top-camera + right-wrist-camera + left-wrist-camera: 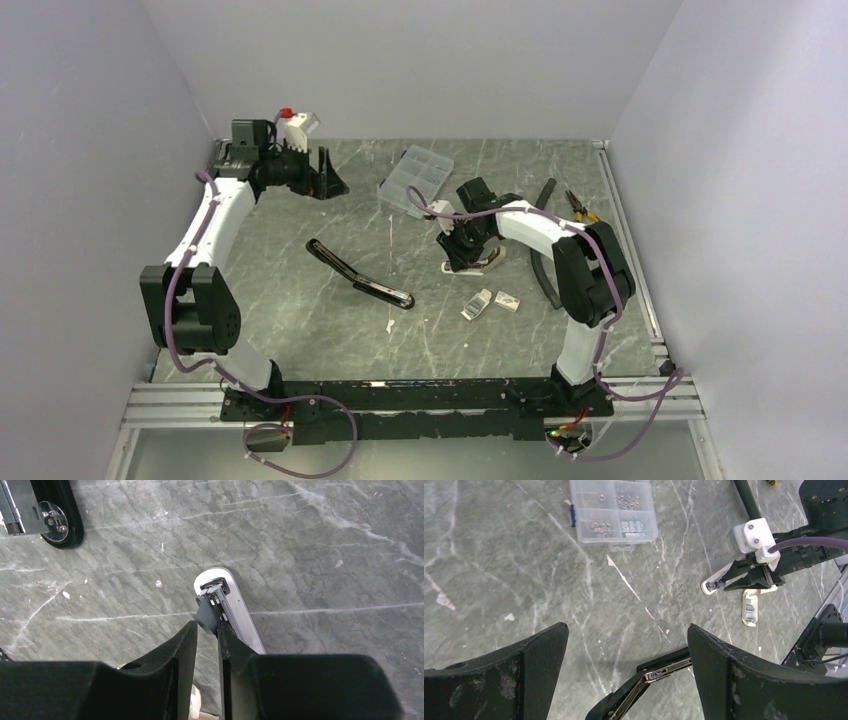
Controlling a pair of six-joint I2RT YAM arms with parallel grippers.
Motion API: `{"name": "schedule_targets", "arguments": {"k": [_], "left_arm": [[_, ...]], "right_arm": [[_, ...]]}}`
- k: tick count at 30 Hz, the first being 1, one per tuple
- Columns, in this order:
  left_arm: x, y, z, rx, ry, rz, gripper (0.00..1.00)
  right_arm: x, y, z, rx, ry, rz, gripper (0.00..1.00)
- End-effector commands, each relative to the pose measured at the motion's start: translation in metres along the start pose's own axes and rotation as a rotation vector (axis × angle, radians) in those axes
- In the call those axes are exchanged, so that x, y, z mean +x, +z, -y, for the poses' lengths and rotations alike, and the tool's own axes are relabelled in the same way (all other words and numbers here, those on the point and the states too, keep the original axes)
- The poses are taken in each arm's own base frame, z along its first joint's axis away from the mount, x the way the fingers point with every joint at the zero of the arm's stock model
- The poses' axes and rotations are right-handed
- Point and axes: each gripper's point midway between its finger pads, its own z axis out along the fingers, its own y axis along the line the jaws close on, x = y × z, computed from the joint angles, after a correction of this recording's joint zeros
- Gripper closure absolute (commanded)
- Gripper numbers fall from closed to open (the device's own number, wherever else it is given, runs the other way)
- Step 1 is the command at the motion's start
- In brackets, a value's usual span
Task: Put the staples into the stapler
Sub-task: Pick up the stapler.
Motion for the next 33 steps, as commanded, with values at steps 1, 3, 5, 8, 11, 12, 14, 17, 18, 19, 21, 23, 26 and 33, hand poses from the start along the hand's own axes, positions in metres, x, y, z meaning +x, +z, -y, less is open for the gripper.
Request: {"name": "schedule_targets", "arguments": {"k": [1, 3, 5, 8, 11, 12, 14, 17, 18, 19, 21, 23, 26, 33], "left_arm": [[-0.009, 0.018, 0.013, 0.036, 0.089, -0.012, 0.06], [-0.005, 0.029, 0.022, 0.066, 0.107, -0.029, 0.06], [0.001, 0.039, 0.032, 0.101, 0.119, -0.043, 0.06], [0.012, 0.052, 0.046, 0.169, 0.133, -0.054, 0.08], [0.024, 0.064, 0.066, 0.249, 0.138, -0.061, 0.08], [0.030, 0.069, 0.073, 0.279, 0.137, -0.067, 0.09], [0.040, 0.076, 0.088, 0.333, 0.145, -0.077, 0.10], [0.057, 0.087, 0.101, 0.382, 0.160, -0.097, 0.12], [0.062, 0.090, 0.104, 0.391, 0.165, -0.101, 0.13], [0.067, 0.093, 0.106, 0.402, 0.168, -0.105, 0.13], [0.077, 0.099, 0.110, 0.426, 0.168, -0.118, 0.14], [0.085, 0.105, 0.114, 0.447, 0.166, -0.131, 0.14], [0.093, 0.111, 0.119, 0.463, 0.158, -0.151, 0.15], [0.100, 0.114, 0.117, 0.453, 0.158, -0.175, 0.15]], "right_arm": [[-0.013, -0.002, 0.003, 0.019, -0.015, 0.078, 0.74], [-0.013, -0.001, 0.002, 0.018, -0.020, 0.091, 0.75], [-0.014, -0.002, 0.002, 0.019, -0.026, 0.106, 0.76], [-0.017, -0.006, 0.001, 0.026, -0.038, 0.141, 0.77], [-0.020, -0.009, 0.001, 0.028, -0.040, 0.174, 0.78], [-0.020, -0.009, 0.001, 0.026, -0.039, 0.184, 0.79], [-0.021, -0.010, 0.001, 0.021, -0.039, 0.204, 0.80], [-0.021, -0.009, 0.000, 0.017, -0.038, 0.216, 0.82], [-0.022, -0.010, -0.001, 0.012, -0.044, 0.224, 0.83], [-0.023, -0.011, -0.001, 0.011, -0.051, 0.231, 0.84], [-0.024, -0.012, -0.001, 0.010, -0.068, 0.242, 0.86], [-0.026, -0.014, -0.002, 0.004, -0.081, 0.253, 0.88], [-0.029, -0.015, -0.004, -0.013, -0.101, 0.265, 0.90], [-0.035, -0.023, -0.005, -0.015, -0.149, 0.285, 0.94]]}}
